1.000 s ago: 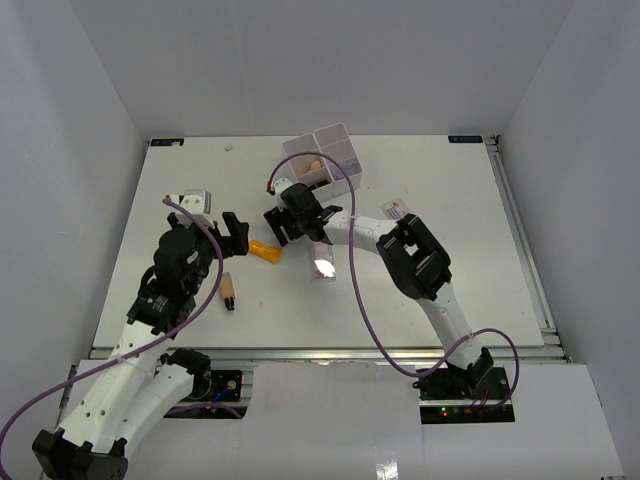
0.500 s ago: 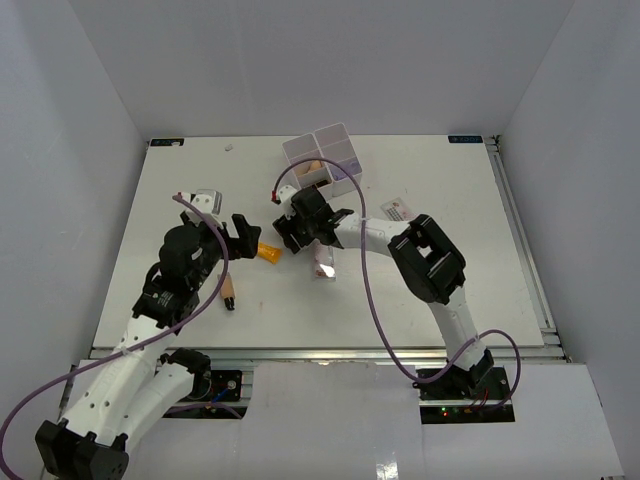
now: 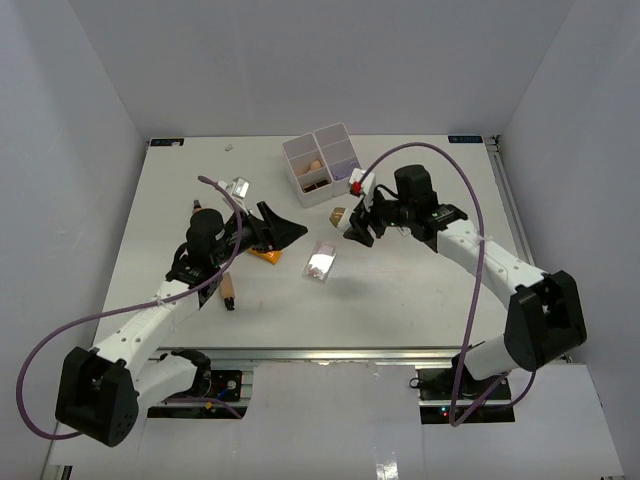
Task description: Organize the makeup
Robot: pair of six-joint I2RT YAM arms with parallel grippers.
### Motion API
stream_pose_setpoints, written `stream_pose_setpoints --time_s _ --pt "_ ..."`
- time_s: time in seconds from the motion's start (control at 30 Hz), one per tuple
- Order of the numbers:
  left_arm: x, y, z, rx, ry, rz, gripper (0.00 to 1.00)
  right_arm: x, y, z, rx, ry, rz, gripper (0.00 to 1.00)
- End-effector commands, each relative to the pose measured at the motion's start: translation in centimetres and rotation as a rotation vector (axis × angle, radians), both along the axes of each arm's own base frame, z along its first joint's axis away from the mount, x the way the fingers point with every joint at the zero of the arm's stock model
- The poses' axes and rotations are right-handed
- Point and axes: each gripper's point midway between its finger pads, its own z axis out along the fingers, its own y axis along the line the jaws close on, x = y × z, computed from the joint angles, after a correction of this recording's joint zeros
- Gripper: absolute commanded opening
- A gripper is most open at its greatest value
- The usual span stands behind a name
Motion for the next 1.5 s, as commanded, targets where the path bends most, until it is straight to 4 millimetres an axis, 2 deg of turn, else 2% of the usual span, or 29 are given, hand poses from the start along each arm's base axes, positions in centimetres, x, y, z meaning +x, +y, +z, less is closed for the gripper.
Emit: stream_pose_setpoints --time_s 0.0,0.1,0.17,0.23,0.33,0.57,0.67,1.0,1.1,1.17,1.23,1.37,1.47 --pt "-2.1 -4.1 3.7 -0.199 -0.011 -0.205 0.96 -4.9 -0.4 0.8 0.027 -0.065 0.206 0.08" --pt "-2.3 -7.0 3.8 -0.196 0.009 -0.256 0.96 -6.4 -0.9 2.2 0.057 -0.100 0.228 0.08" --pt "-1.8 -8.1 3.0 -0.179 0.035 -0.253 0.96 -7.5 -1.3 2.7 0.074 -0.114 0.239 0.08" --pt "-1.8 -9.3 3.1 -0.176 0.045 -0.268 0.94 -8.2 -1.5 3.2 0.091 -0.127 0.237 0.08" --pt "-1.7 -10.5 2.3 -0.149 0.073 -0.275 0.91 -8.6 -1.9 3.6 0.097 -0.143 0.227 0.08" --pt "-2.1 -11.9 0.9 -0.124 0.118 -0.307 0.83 -9.6 -2.1 4.1 0.125 -0.150 0.234 0.08" --pt "-2.3 -12.5 0.7 -0.118 0.134 -0.332 0.74 -9.5 -2.0 4.3 0.135 -0.160 0.227 0.08" --pt "-2.7 -14.3 -0.4 -0.090 0.189 -0.388 0.57 -8.7 -2.3 4.2 0.137 -0.182 0.181 0.08" --pt "-2.8 -14.6 -1.0 -0.080 0.204 -0.391 0.43 -8.5 -2.4 4.2 0.134 -0.195 0.163 0.09" --pt "-2.9 -14.7 -1.3 -0.075 0.215 -0.395 0.31 -8.3 -2.5 4.0 0.128 -0.198 0.152 0.11" --pt "-2.9 -14.7 -1.4 -0.071 0.222 -0.397 0.23 -8.2 -2.6 3.9 0.123 -0.201 0.144 0.20" --pt "-2.7 -14.7 -1.1 -0.057 0.212 -0.390 0.11 -7.7 -3.0 3.4 0.104 -0.210 0.112 0.65" --pt "-2.4 -14.4 -1.4 -0.012 0.197 -0.370 0.07 -7.7 -3.3 3.2 0.092 -0.222 0.101 0.84"
